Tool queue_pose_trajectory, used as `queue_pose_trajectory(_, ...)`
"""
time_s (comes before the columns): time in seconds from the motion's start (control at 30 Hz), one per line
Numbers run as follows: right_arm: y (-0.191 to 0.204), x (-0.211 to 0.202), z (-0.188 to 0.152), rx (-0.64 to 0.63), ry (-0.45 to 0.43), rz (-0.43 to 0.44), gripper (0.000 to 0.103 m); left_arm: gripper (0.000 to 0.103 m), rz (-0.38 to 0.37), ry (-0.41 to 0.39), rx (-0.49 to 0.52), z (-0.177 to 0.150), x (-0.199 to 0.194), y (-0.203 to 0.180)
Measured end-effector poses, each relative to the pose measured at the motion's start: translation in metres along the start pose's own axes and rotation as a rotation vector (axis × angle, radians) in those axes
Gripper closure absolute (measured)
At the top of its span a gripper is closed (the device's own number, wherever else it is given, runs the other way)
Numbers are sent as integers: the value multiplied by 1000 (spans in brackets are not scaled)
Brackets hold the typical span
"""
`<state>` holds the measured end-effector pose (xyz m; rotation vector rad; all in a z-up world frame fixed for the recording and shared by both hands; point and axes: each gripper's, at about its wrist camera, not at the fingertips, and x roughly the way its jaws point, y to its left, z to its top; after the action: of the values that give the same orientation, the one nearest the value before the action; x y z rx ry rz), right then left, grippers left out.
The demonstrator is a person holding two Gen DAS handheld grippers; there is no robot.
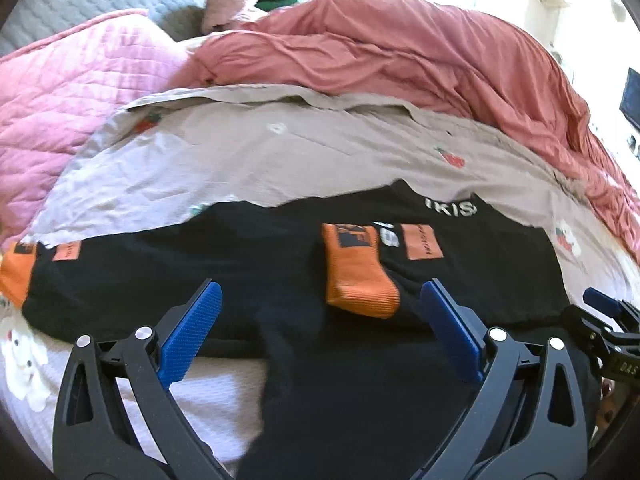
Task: Fold small clothes
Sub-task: 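Reach the left gripper to the other orange cuff and grasp it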
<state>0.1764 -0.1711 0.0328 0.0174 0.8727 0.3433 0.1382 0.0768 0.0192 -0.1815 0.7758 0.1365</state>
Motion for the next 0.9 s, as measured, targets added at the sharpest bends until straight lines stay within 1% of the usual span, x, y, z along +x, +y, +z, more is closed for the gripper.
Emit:
queue_pose_trajectory(0.23,37,-12,8,-55,-49,46,5,10,31,-27,-90,-2,-17,39)
queue_pose_trajectory(0.33,54,-15,11,-83,-62,69,5,10,46,-38,-113,-3,-24,52)
queue_pose_trajectory(0.57,94,-13,14,-147,-64,108,5,10,95,-65,-163,-11,-39,82)
queue_pose_trajectory(0.73,123,-9,11,-202,-61,136,5,10,140,-77,-240,-15,-48,114)
queue_pose_trajectory(0.9,153,-4,10,-258,-64,167,5,10,191,-82,-349,-19,-56,152)
